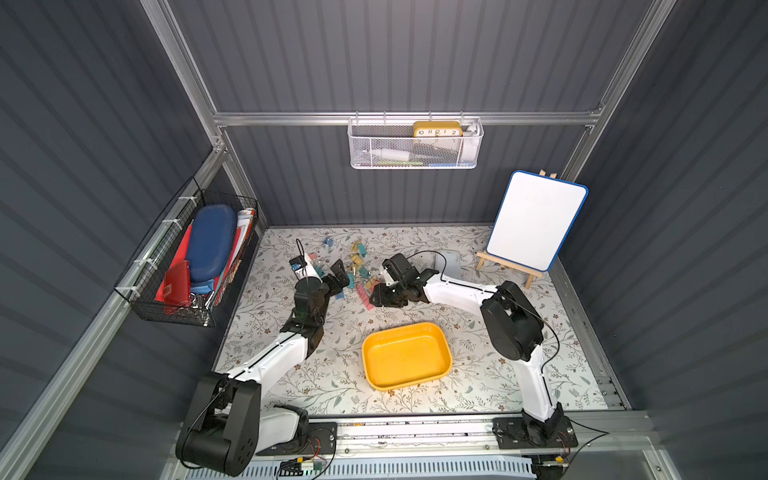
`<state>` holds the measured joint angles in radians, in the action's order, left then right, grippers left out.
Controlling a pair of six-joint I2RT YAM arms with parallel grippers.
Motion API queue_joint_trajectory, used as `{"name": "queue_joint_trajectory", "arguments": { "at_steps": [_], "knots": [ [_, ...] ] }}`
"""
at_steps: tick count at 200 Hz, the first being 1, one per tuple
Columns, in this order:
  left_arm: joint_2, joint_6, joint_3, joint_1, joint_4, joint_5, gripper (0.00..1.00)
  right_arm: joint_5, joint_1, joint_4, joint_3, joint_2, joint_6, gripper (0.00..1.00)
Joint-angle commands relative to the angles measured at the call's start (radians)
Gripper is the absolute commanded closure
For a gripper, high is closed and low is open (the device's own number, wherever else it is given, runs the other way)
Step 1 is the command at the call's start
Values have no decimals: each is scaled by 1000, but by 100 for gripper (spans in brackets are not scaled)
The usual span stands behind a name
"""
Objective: Put the binder clips in the storage box
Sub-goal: Pick up the binder clip at the center of the board.
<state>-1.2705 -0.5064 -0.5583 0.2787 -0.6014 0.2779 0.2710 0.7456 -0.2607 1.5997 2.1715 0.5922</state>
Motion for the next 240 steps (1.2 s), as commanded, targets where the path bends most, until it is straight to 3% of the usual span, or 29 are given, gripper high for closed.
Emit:
{"name": "queue_joint_trajectory", "arguments": {
  "at_steps": [1, 58, 88, 118, 146, 159, 207, 240],
  "knots": [
    [11, -17, -9, -3, -8, -22, 1, 29, 2, 62, 37, 9, 15, 48],
    [-1, -24, -13, -3, -15, -48, 1, -53, -8, 83, 68, 67, -6, 50],
    [-4, -19, -17, -3, -7, -38, 1, -44, -10, 72, 112, 102, -9, 63],
    [-3, -20, -17, -3, -6, -35, 1, -47, -10, 38, 130, 114, -22, 68],
    [-9, -23, -20, -3, -6, -37, 1, -47, -9, 38, 125, 101, -24, 89],
    [-9, -24, -21, -3, -2, -32, 1, -48, -8, 57, 109, 72, -24, 100],
    [8, -17, -12, -3, -8, -22, 1, -50, 4, 99, 4, -122, -4, 100],
    [22, -7, -8, -3, -8, -26, 1, -124, 51, 121, -220, -407, 70, 100]
  ]
}}
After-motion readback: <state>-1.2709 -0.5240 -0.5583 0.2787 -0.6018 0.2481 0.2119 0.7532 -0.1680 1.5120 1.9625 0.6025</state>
